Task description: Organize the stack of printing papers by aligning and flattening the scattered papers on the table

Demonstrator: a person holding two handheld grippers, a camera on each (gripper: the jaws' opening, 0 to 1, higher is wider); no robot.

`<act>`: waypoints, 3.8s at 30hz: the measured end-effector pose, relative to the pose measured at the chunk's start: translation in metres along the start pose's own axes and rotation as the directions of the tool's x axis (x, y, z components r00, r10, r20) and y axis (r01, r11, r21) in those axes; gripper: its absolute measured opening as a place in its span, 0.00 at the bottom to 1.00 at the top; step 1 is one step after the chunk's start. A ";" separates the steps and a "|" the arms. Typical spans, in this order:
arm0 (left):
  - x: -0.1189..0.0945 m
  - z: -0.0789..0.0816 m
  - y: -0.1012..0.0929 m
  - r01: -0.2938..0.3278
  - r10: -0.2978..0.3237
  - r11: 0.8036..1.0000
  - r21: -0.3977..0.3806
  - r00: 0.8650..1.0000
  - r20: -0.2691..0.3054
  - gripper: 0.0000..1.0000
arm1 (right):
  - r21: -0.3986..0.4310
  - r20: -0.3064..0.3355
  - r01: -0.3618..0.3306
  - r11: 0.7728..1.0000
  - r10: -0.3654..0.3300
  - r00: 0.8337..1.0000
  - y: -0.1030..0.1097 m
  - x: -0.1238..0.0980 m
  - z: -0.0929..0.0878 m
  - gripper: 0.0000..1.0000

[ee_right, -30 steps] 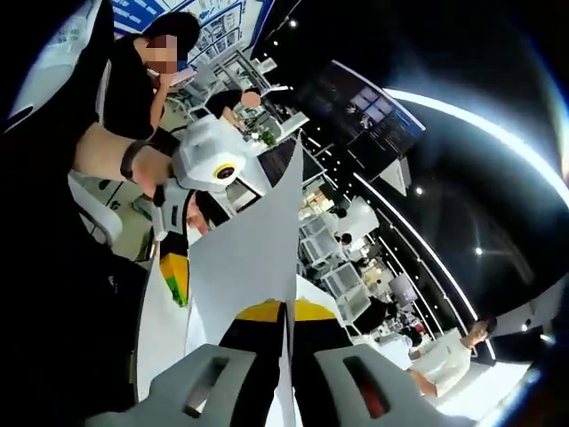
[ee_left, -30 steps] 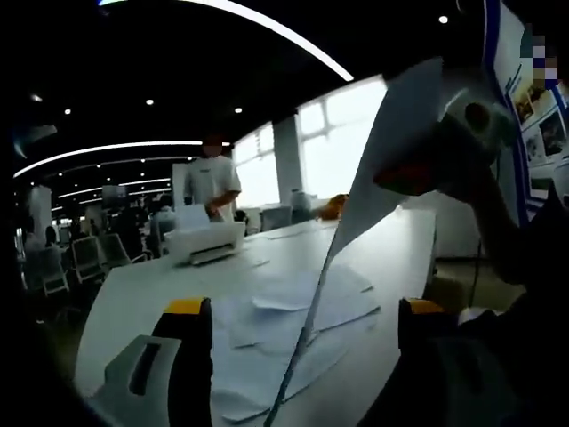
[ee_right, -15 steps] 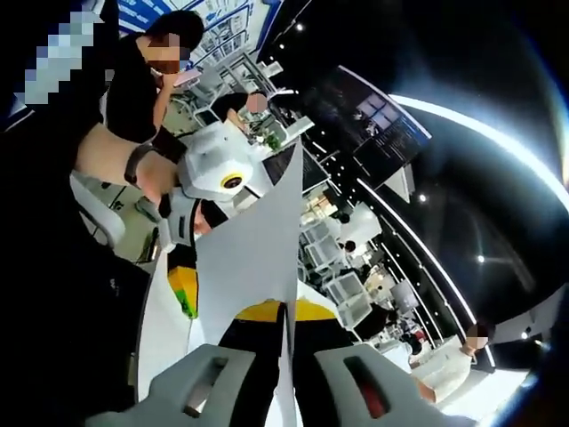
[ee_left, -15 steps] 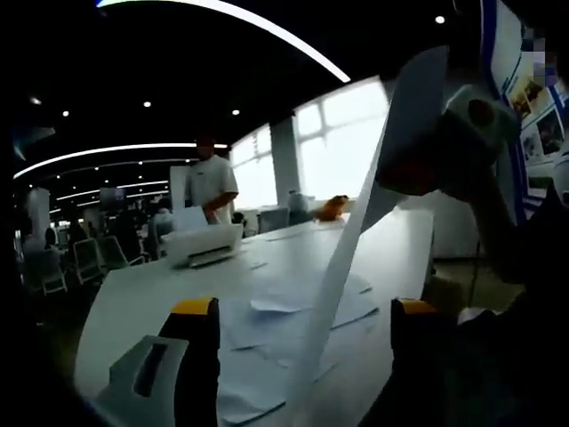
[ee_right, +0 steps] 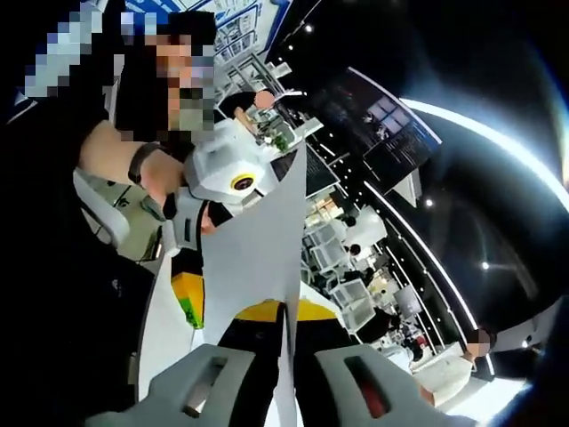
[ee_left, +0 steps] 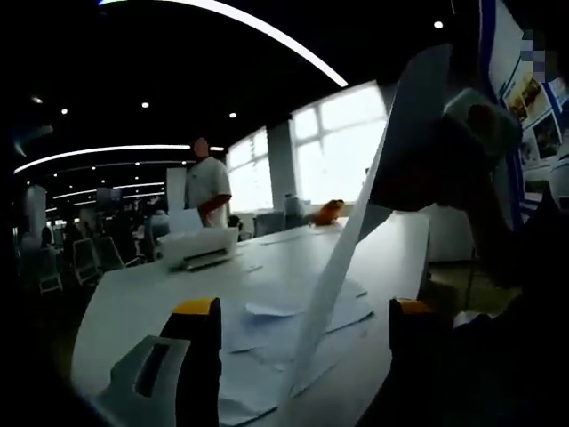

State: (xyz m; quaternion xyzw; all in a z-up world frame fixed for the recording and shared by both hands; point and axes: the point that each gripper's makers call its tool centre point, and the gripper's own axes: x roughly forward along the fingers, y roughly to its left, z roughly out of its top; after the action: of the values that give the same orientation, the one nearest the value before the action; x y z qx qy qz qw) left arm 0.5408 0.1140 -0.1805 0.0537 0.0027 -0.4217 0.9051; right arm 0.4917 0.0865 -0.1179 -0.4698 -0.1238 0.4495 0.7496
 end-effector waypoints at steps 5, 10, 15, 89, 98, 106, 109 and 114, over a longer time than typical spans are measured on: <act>-0.002 0.001 0.000 0.001 -0.001 1.000 0.006 1.000 0.005 0.79 | 0.002 0.006 -0.004 1.000 0.004 1.000 0.000 0.002 0.002 0.00; -0.003 0.002 0.000 0.005 -0.005 1.000 0.004 1.000 0.008 0.78 | -0.005 0.005 -0.009 1.000 0.009 1.000 0.001 0.003 0.004 0.00; -0.002 0.003 -0.003 0.017 -0.017 1.000 0.015 1.000 0.009 0.75 | -0.010 0.013 -0.011 1.000 0.011 1.000 0.001 0.004 0.008 0.00; -0.002 0.007 -0.010 0.050 -0.054 0.996 0.077 0.997 0.051 0.06 | -0.044 0.006 -0.056 0.997 0.056 0.998 0.016 0.019 0.015 0.00; -0.002 0.006 -0.009 0.034 -0.039 0.995 0.099 0.998 0.047 0.06 | -0.029 0.011 -0.023 0.999 0.023 1.000 0.010 0.018 0.014 0.11; -0.004 0.006 -0.006 0.021 -0.026 0.996 0.081 0.998 0.056 0.06 | -0.019 0.008 0.046 0.999 -0.046 0.999 -0.003 0.014 0.009 0.24; -0.004 0.007 -0.005 0.017 -0.021 0.997 0.074 0.998 0.061 0.06 | -0.010 0.008 0.080 0.997 -0.080 0.997 -0.010 0.010 0.008 0.28; -0.004 0.007 -0.003 0.007 -0.012 0.998 0.064 0.998 0.064 0.06 | 0.011 0.009 0.103 0.995 -0.103 0.995 -0.018 0.007 0.006 0.30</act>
State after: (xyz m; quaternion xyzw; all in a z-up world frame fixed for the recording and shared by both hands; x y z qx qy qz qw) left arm 0.5352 0.1145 -0.1735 0.0689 -0.0398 -0.4274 0.9006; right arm 0.5014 0.0928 -0.1019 -0.4568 -0.1491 0.4132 0.7736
